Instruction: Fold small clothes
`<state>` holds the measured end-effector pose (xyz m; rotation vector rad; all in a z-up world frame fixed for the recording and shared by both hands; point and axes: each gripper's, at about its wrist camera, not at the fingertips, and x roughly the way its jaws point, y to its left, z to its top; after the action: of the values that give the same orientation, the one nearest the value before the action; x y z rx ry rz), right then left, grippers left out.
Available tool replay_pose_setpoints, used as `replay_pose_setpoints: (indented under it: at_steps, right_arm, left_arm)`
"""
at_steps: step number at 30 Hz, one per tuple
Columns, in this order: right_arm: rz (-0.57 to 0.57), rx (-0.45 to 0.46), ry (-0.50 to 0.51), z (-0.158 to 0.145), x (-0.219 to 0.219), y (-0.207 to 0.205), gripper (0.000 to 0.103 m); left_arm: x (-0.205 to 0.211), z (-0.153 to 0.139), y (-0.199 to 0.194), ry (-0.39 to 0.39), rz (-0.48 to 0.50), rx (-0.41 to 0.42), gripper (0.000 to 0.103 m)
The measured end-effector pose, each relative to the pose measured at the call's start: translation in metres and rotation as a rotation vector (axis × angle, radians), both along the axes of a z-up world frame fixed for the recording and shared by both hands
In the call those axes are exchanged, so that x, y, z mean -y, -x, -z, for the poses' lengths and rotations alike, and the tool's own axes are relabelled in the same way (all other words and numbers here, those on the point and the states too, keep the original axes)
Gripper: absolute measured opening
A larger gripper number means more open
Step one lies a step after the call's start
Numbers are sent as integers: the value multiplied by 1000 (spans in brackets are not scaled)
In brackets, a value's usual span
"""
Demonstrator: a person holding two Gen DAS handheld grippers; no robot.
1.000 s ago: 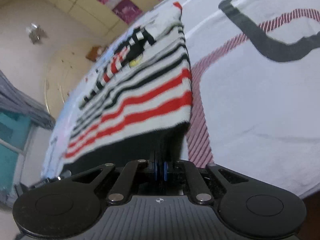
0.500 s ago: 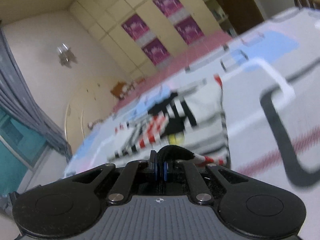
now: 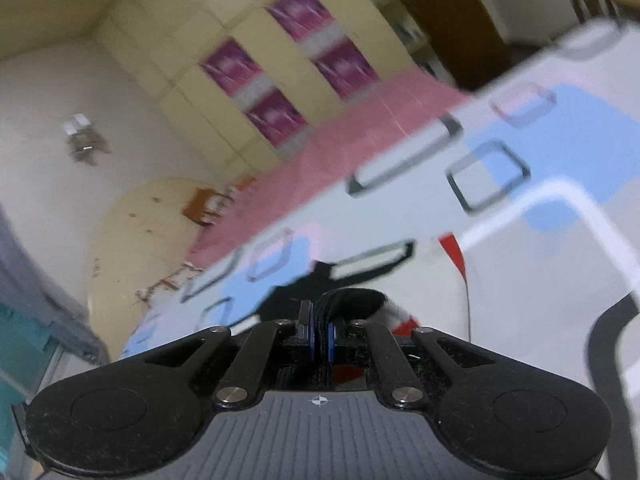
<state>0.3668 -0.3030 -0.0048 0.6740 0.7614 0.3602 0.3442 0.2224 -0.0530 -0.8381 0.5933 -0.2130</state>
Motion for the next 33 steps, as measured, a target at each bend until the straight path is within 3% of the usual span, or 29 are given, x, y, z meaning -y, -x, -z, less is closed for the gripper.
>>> replay_pose_setpoints:
  at_steps: [7,15,16,21,22,23,24,25,26,29,33]
  right_arm:
    - [29,-142,-19,65,-3,-78,5]
    - [18,-218,-28,101,-3,-120,5]
    - [17,-226,-37,103,-2,-122,5]
    - [5,-217,-46,106,-3,-132,6]
    - [6,-212,-43,106,-3,-134,9]
    - [11,-207,-32,104,-5,-134,18]
    - [21,-192,-21,103,-5,-133,28]
    - [43,-165,-6,100,-4,-132,58]
    - [72,-139,21,96,-3,-130,76]
    - [81,-99,46,87,3,-127,76]
    - [-9,-57,181,79,-9,-121,74]
  left_arm:
    - [-16,44,-72,-43,23,-123,6]
    - [-20,73,-106,25,55,-158,8]
    - [-21,76,-110,36,57,-158,10]
    - [-23,79,-123,52,76,-116,53]
    - [-22,77,-125,46,81,-105,67]
    - [-21,75,-127,34,86,-90,75]
    - [-19,73,-129,23,94,-82,77]
    - [-17,71,-131,6,99,-82,77]
    - [-15,68,-134,-20,109,-84,77]
    - [-9,60,-135,-118,135,-78,72]
    - [9,52,-139,-363,200,-119,62]
